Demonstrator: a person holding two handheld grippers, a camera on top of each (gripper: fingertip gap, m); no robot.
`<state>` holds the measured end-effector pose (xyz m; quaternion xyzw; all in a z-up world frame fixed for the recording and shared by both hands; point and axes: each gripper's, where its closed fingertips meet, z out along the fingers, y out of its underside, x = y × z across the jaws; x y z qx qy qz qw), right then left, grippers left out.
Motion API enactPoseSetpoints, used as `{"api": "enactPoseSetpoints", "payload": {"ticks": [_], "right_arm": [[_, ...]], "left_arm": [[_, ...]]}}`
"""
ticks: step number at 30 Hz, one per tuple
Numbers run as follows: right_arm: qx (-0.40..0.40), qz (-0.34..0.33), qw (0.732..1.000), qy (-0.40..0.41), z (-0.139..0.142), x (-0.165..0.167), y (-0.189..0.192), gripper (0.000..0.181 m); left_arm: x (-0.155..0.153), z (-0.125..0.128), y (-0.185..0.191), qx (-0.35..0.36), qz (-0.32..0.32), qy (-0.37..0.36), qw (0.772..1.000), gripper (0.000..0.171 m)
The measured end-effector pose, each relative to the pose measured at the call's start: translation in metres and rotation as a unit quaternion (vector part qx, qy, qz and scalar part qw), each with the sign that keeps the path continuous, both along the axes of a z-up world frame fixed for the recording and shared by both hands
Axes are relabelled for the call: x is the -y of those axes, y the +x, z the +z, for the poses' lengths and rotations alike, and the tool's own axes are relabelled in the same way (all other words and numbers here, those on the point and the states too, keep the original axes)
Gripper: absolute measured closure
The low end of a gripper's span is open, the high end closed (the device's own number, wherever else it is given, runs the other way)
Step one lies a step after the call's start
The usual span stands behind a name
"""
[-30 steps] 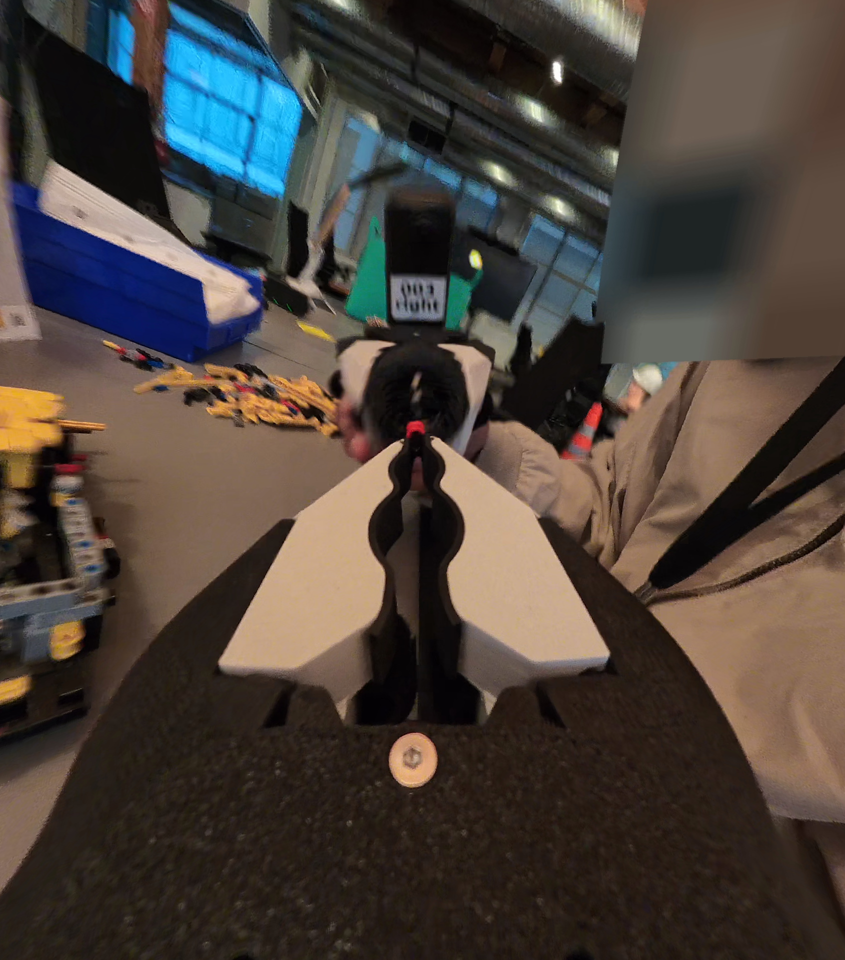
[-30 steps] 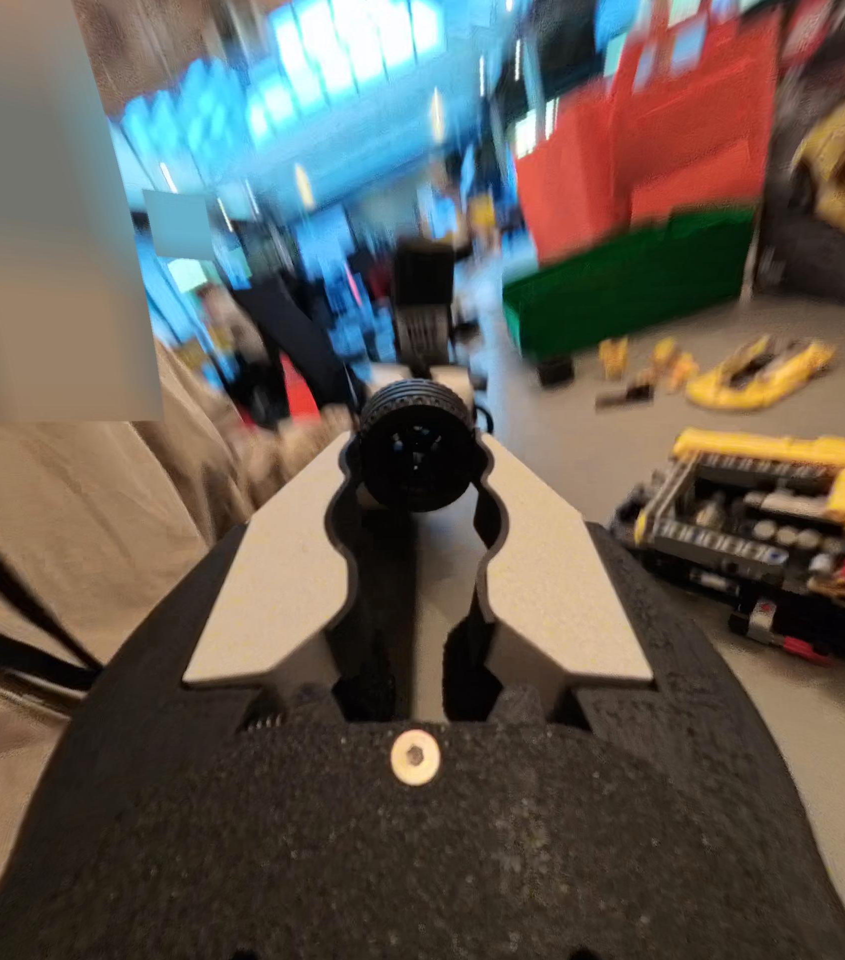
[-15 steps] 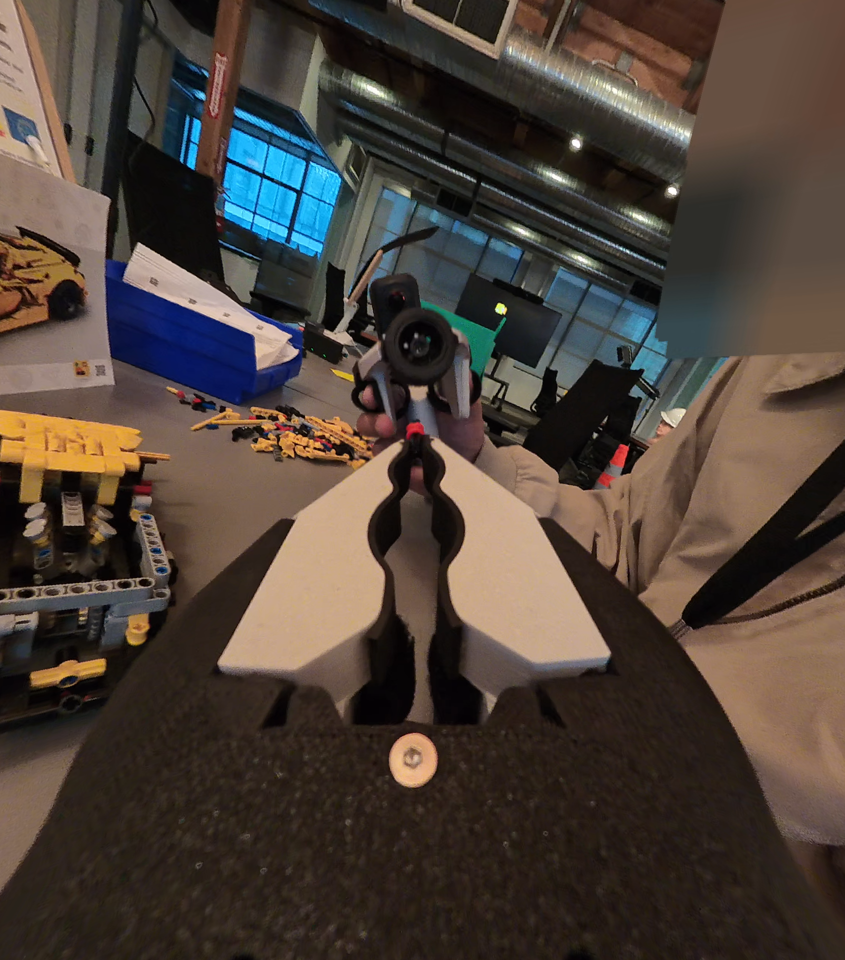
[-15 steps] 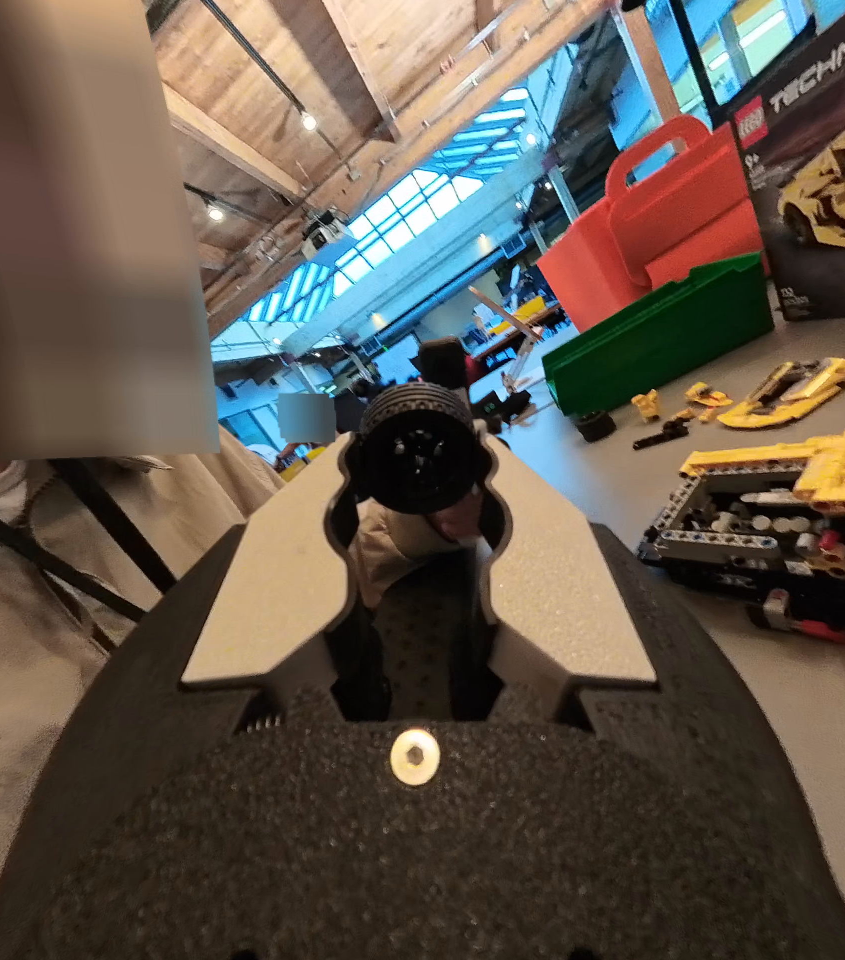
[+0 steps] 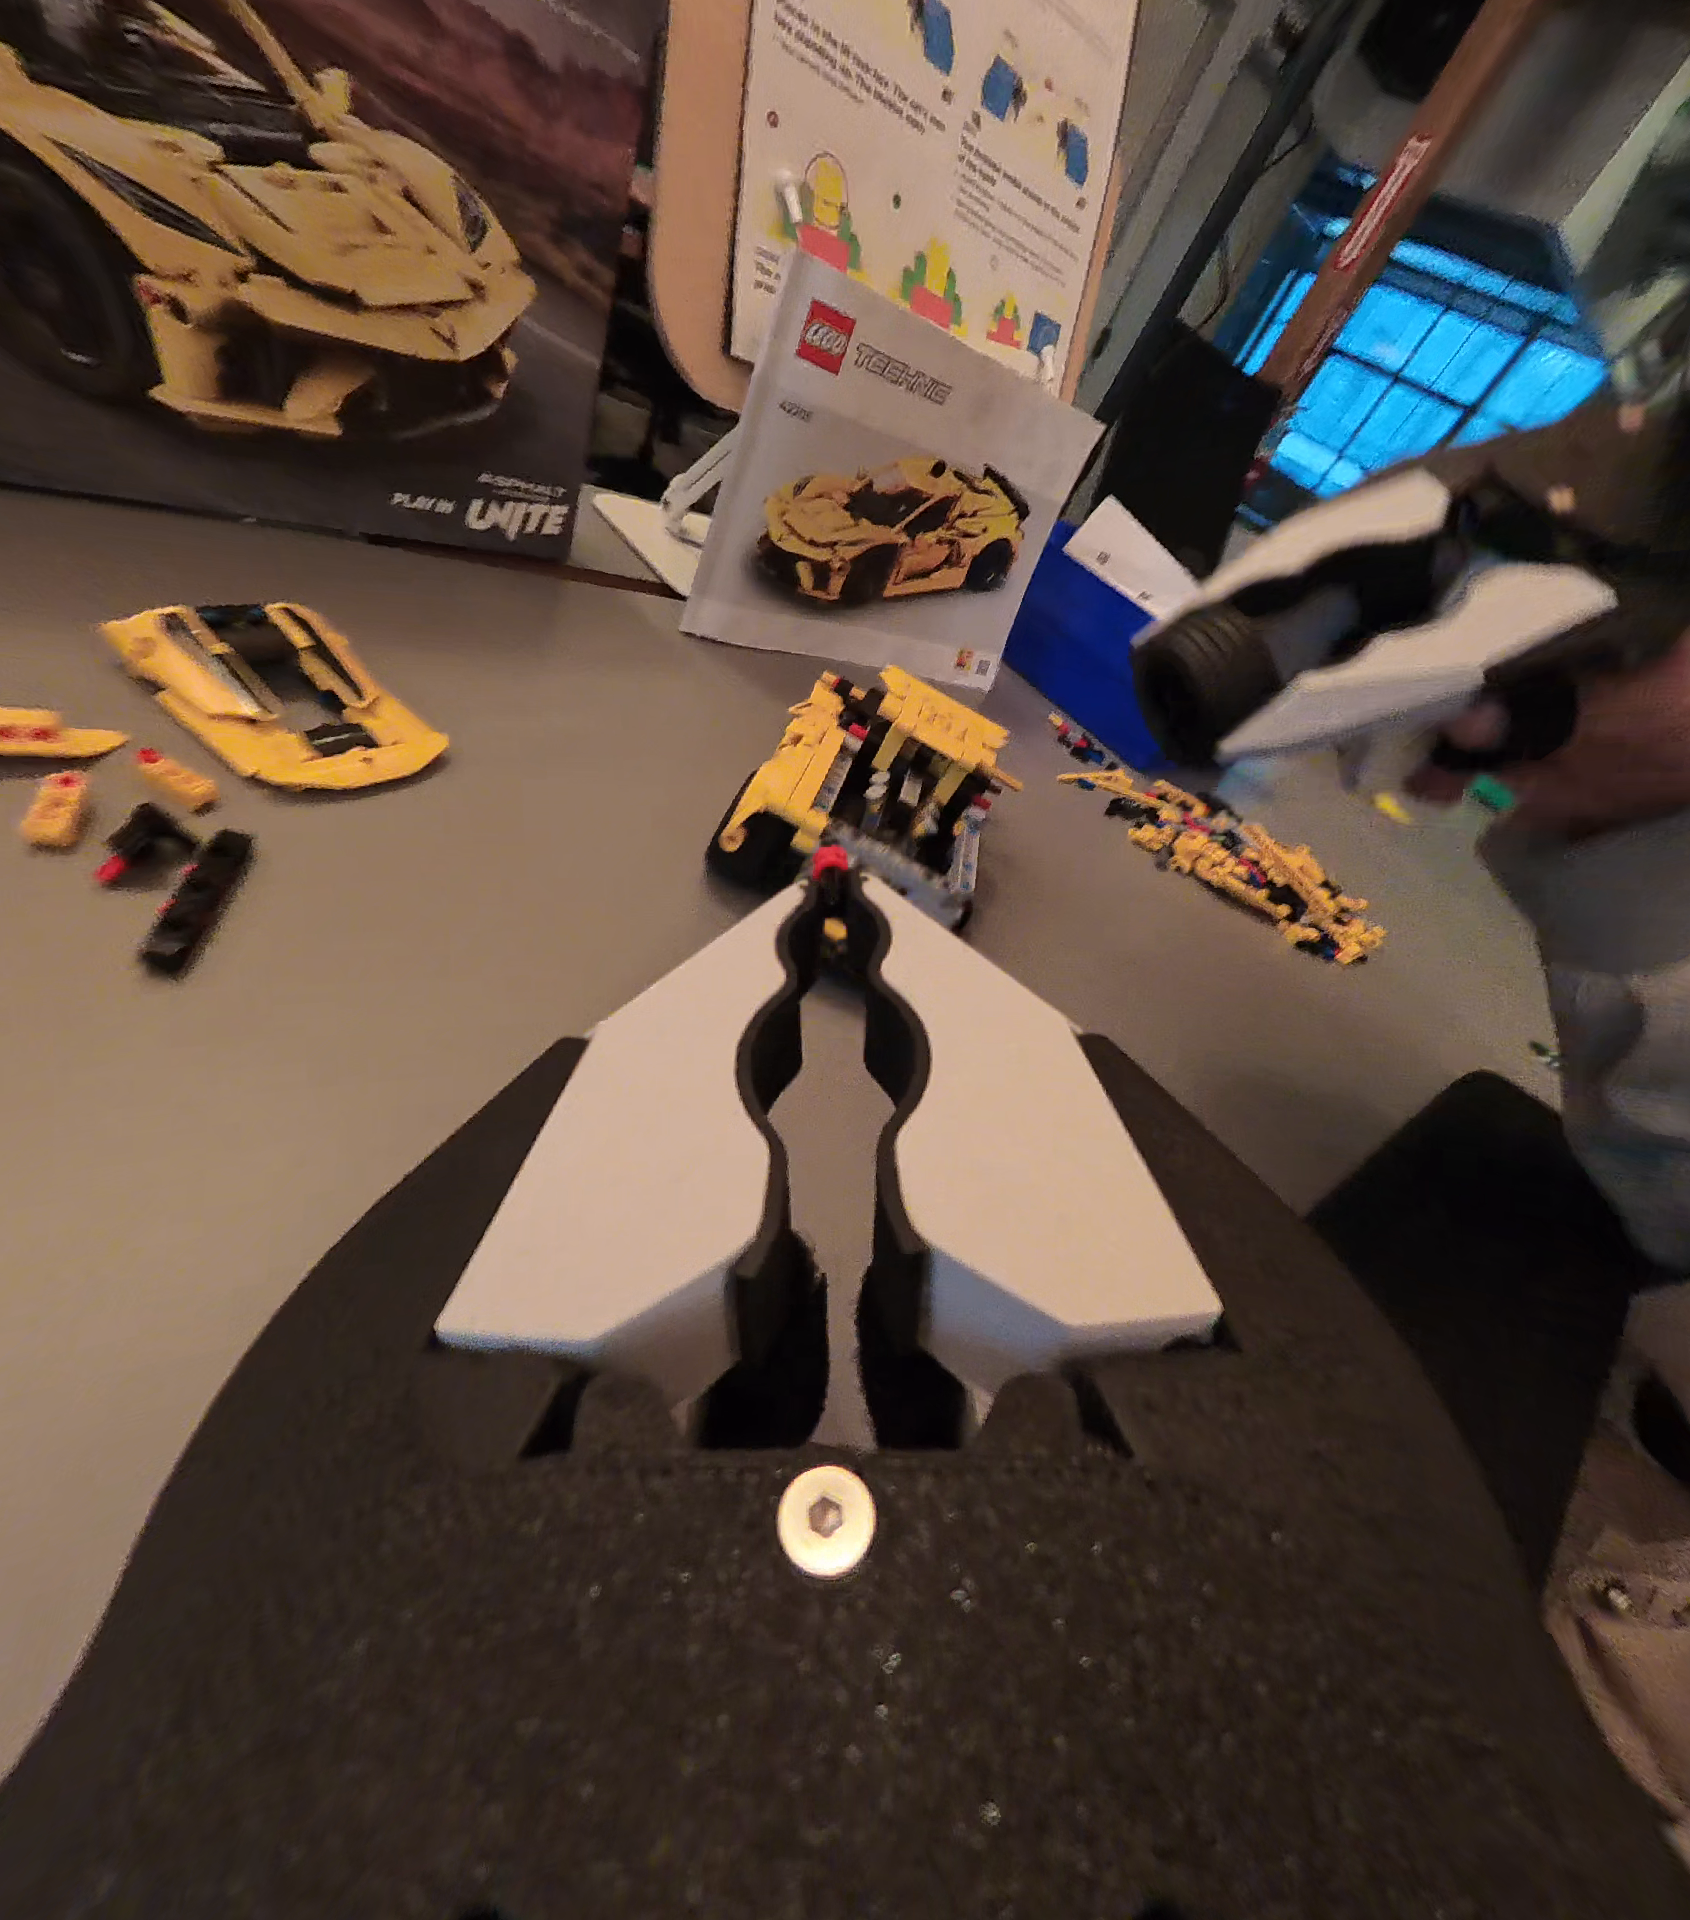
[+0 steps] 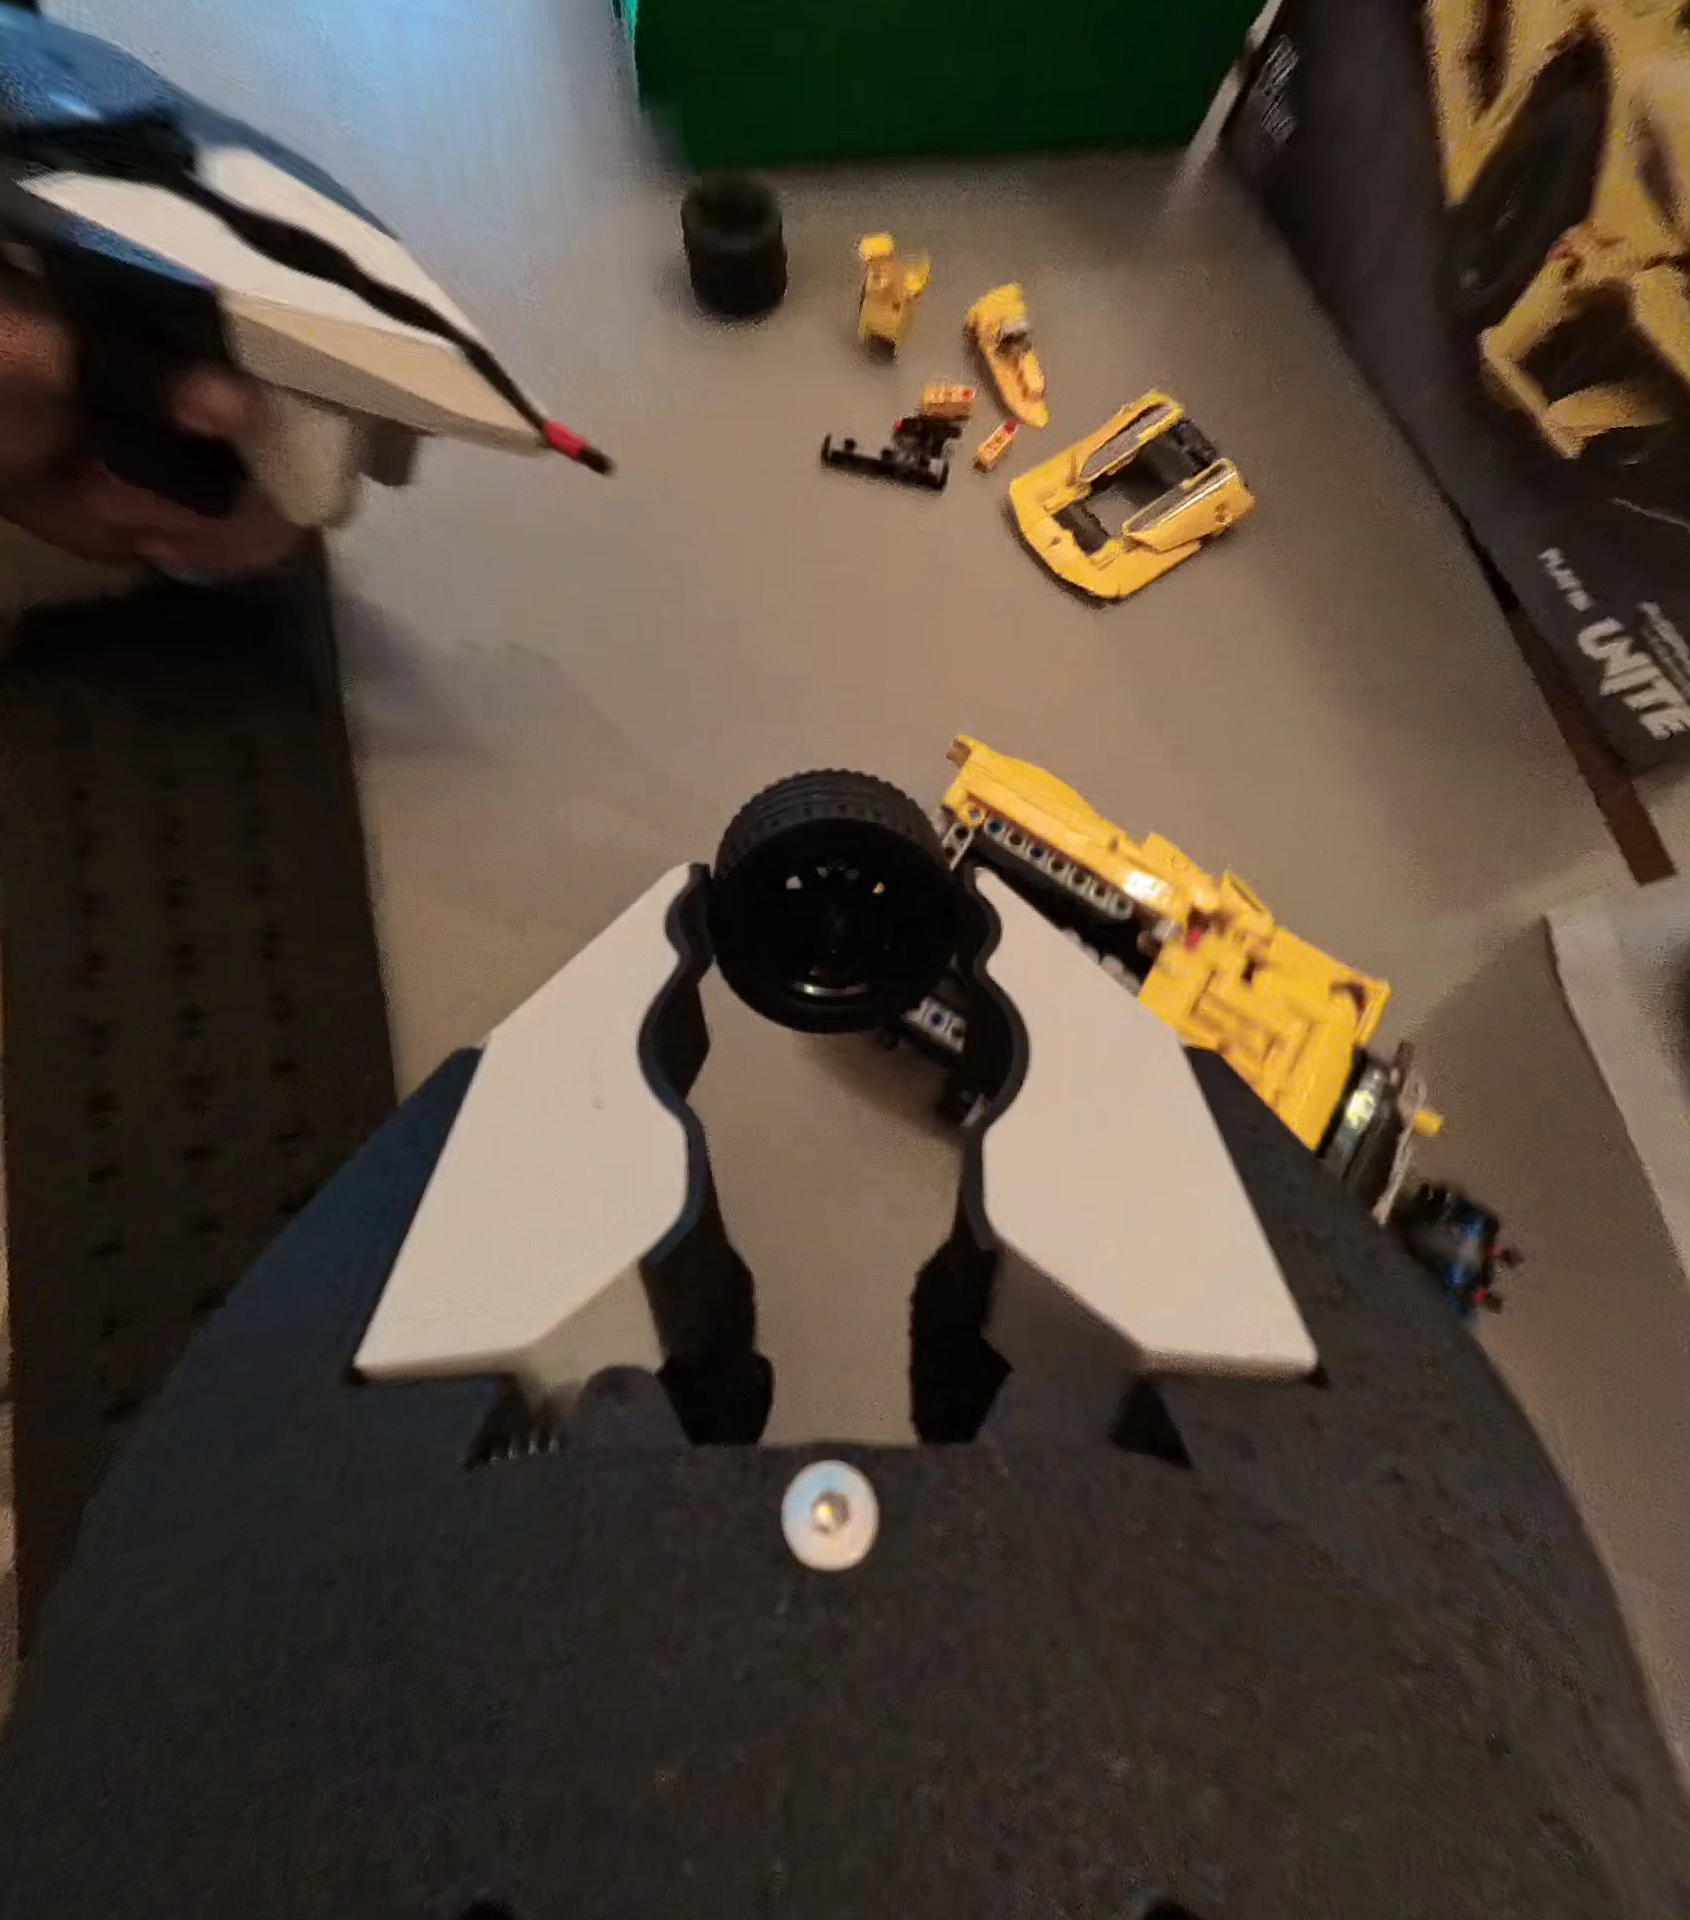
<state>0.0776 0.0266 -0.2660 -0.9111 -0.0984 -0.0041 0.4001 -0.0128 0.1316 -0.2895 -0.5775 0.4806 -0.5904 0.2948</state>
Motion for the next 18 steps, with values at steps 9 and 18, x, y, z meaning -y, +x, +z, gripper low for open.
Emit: {"api": "enactPoseSetpoints", "payload": {"ticks": [9,18], "right_arm": [[0.02,0.159,0.973,-0.165,-0.095,-0.21,-0.078,0.136],[0.114,0.137,0.956,-0.234,-0.14,-0.293,-0.07,0.135]], "left_arm": [[-0.094,-0.018,-0.097,-0.015,0.132,-0.013,0.991,0.169],[-0.12,-0.022,-0.131,0.003,0.151,-0.041,0.988,0.169]]}}
